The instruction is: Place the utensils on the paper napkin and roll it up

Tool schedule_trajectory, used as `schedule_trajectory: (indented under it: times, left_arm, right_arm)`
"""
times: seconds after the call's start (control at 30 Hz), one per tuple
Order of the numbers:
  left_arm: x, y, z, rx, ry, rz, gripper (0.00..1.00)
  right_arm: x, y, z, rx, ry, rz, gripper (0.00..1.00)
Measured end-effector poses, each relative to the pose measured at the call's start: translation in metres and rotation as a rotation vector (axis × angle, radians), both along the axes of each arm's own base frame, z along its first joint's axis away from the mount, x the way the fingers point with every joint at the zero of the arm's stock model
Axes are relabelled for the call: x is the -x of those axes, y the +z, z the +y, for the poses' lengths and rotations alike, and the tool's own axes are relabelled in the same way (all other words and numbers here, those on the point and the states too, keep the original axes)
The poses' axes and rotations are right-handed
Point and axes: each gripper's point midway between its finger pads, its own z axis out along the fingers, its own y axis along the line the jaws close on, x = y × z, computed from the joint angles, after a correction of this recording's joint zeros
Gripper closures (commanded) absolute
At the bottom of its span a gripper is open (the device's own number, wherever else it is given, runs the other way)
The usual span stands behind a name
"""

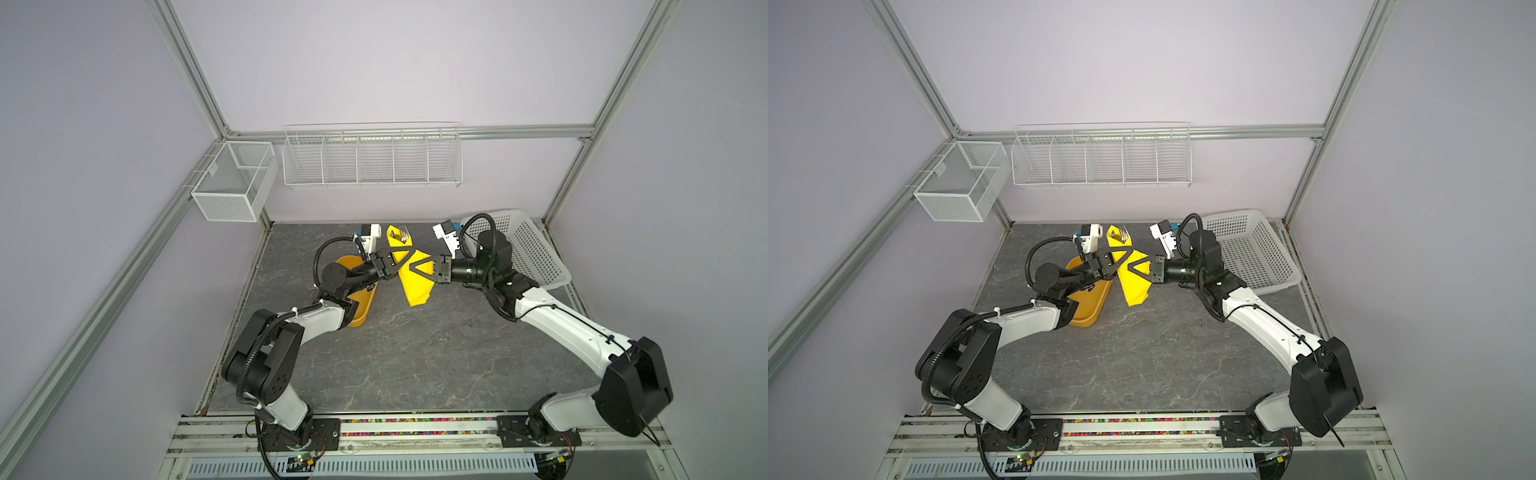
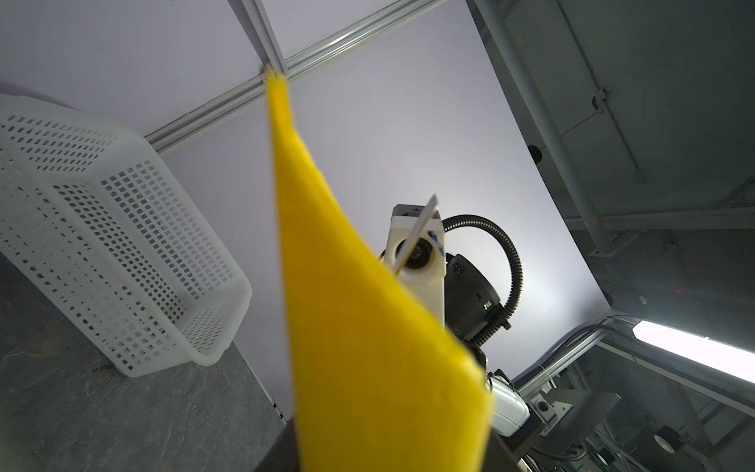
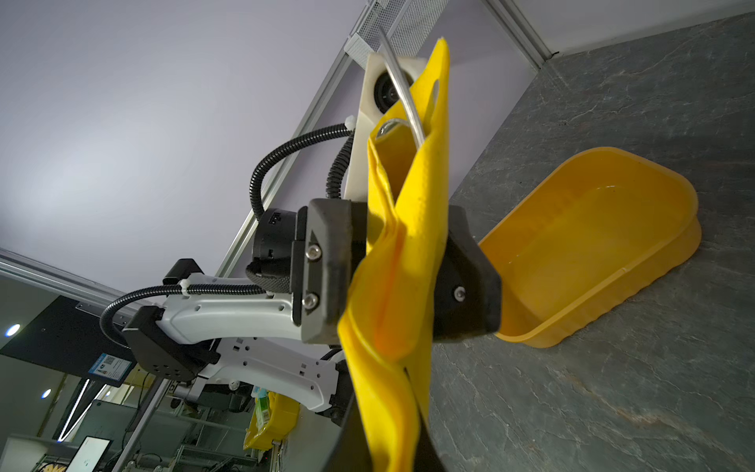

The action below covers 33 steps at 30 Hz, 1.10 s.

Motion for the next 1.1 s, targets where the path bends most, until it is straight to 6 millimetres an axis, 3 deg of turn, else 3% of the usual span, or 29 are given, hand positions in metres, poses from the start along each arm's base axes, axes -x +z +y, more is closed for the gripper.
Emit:
schedule_trajectory:
  times: [0.4, 0.73, 0.87, 1.0, 1.1]
  left_arm:
    - [-0.0019, 0.0014, 0.0009, 0.011, 0.01, 0.005, 0.86]
    - [-0.0023, 0.0037, 0.0013, 0.022, 0.017, 0.004, 0.94]
    - [-0.0026, 0.0039, 0.0014, 0.023, 0.019, 0.006, 0.96]
    - [-0.0027, 0.0039, 0.0015, 0.025, 0.017, 0.012, 0.97]
    - [-0.0027, 0.0041, 0.0016, 0.027, 0.015, 0.017, 0.98]
  right_arm:
    - [0.0006, 0.0012, 0.0009, -0.003, 0.002, -0.006, 0.87]
    - [-0.002, -0.0023, -0.0007, 0.008, -0.015, -0.009, 0.78]
    - [-0.0008, -0.0025, -0.0021, 0.01, -0.02, -0.011, 0.72]
    - [-0.0001, -0.0023, -0.0025, 0.011, -0.019, -0.016, 0.54]
    - [0.0007, -0.0055, -0.0027, 0.014, -0.017, -0.007, 0.46]
